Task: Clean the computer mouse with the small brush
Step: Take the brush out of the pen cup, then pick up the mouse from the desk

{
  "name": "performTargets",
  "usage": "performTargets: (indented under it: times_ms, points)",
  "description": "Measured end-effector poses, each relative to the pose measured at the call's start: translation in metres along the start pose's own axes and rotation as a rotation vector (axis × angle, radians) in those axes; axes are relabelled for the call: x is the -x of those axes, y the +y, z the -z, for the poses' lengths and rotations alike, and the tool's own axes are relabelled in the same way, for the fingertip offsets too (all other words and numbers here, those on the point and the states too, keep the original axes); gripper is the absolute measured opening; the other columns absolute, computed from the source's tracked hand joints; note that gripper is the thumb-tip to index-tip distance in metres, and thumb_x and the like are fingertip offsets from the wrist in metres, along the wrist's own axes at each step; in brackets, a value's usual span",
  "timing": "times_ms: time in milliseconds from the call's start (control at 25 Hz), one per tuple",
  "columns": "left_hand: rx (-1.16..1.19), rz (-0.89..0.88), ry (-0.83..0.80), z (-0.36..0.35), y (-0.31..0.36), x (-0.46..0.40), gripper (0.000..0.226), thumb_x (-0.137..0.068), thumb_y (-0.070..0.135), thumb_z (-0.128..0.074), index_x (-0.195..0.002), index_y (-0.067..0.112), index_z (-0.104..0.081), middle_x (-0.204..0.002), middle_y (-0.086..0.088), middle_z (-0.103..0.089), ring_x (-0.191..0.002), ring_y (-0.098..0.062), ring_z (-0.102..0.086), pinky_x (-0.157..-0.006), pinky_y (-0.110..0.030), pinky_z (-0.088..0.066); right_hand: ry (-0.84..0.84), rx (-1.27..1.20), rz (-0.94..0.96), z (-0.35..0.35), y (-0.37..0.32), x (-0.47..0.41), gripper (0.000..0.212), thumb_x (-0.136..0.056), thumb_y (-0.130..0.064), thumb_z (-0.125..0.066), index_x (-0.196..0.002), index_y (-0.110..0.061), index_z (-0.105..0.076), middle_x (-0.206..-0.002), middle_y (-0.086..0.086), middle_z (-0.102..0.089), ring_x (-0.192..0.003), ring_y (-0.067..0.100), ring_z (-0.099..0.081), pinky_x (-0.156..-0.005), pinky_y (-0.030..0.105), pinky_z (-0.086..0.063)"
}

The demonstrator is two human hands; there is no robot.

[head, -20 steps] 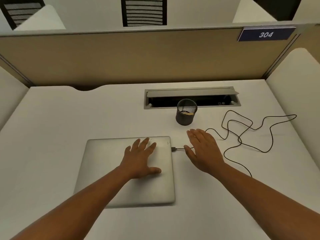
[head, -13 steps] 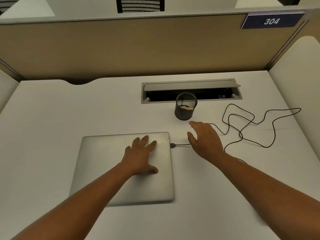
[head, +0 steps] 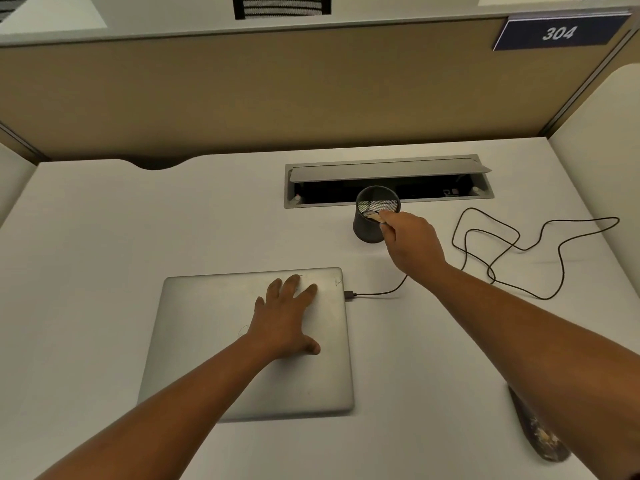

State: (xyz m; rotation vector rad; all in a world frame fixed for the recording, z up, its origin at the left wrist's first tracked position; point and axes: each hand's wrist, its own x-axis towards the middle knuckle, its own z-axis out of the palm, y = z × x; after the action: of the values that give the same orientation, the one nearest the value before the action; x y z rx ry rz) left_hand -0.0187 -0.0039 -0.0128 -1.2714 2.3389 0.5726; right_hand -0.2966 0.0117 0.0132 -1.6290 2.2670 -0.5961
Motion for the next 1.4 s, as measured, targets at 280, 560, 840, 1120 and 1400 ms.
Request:
performTargets:
  times_ms: [280,560,840,1120,1400]
  points:
    - [-0.003,0.011,0.003,0.003,-0.001,0.003,0.124,-0.075,0.066,-0.088,-0.173,0.038,-0.016,-0.181,0.001,0.002,-0.166,-0.031,0.003,-0.130,-0.053,-0.022,0.103,-0.038,0.049,0.016,-0.006,0.010,0.033,-0.110,-0.015,-0.050,-0.138,-0.003,-0.065,-0.120,0.022,-0.075,-0.104,0.037,-0.070,-0.089,0.038,-0.054]
    - [-0.072,-0.088,0.118,0.010,0.026,0.025,0.118,-0.083,0.065,-0.082,-0.173,0.031,-0.015,-0.182,-0.003,0.002,-0.167,-0.031,0.003,-0.133,-0.050,-0.008,0.382,-0.249,0.023,0.056,-0.008,0.065,0.024,-0.109,-0.019,-0.054,-0.119,-0.005,-0.071,-0.077,0.005,-0.068,-0.059,0.009,-0.053,-0.055,0.014,-0.038]
    - [0.167,-0.356,0.185,-0.001,0.104,0.052,0.110,-0.087,0.058,-0.085,-0.173,0.026,-0.024,-0.180,0.005,-0.018,-0.164,-0.018,-0.018,-0.132,-0.037,-0.021,0.545,-0.599,-0.259,0.098,0.021,0.157,0.011,-0.105,-0.021,-0.059,-0.104,-0.017,-0.070,-0.083,0.008,-0.075,-0.077,0.033,-0.068,-0.068,0.044,-0.055]
    - [0.538,-0.510,0.071,-0.050,0.203,0.071,0.134,-0.074,0.052,-0.098,-0.171,0.043,-0.005,-0.178,0.010,-0.021,-0.160,-0.013,-0.029,-0.129,-0.038,-0.033,0.654,-1.074,-0.615,0.125,0.084,0.259,0.010,-0.101,-0.008,-0.064,-0.098,-0.015,-0.070,-0.075,-0.004,-0.075,-0.067,0.008,-0.067,-0.067,0.026,-0.061]
    - [0.498,-0.522,0.023,-0.106,0.274,0.066,0.160,-0.060,0.062,-0.101,-0.149,0.062,0.032,-0.177,0.006,-0.017,-0.158,-0.015,-0.021,-0.125,-0.035,-0.025,0.700,-1.242,-0.824,0.133,0.140,0.328,0.011,-0.105,-0.015,-0.058,-0.101,-0.009,-0.067,-0.081,0.004,-0.069,-0.069,0.012,-0.063,-0.068,0.028,-0.062]
